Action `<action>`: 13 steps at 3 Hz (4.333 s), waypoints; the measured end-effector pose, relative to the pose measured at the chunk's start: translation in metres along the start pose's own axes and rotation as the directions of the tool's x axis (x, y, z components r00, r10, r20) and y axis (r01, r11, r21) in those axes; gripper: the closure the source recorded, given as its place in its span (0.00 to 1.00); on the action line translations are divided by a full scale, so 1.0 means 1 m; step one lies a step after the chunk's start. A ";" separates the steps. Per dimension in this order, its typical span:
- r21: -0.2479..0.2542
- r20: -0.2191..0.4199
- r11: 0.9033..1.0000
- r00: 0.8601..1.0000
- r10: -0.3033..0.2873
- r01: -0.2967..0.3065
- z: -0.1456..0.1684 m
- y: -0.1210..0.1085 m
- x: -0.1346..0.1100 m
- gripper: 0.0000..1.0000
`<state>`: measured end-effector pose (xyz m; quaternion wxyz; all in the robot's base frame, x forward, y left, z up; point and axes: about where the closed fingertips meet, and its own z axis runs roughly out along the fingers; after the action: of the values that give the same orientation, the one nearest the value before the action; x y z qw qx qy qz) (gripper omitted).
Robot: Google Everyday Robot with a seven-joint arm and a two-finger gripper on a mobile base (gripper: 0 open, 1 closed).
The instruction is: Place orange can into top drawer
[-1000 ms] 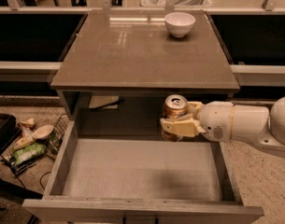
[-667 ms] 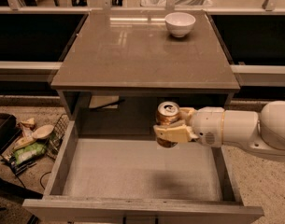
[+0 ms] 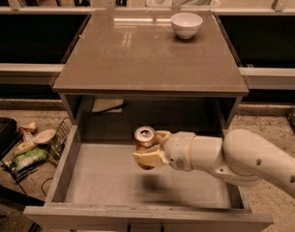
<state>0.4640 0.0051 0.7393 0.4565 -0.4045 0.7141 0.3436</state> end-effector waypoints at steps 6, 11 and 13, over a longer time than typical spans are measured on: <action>0.014 0.109 0.996 0.991 0.081 -0.083 0.097 0.000 0.046 0.36; -0.035 0.027 0.996 0.996 0.080 -0.079 0.087 -0.021 -0.005 0.00; -0.106 -0.087 0.994 0.996 0.032 -0.041 0.040 -0.041 -0.108 0.00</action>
Offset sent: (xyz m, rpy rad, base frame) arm 0.0357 0.0714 -0.0777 0.0530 0.0283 -0.0859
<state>0.5428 0.0499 0.8212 0.3970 -0.4297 0.7206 0.3722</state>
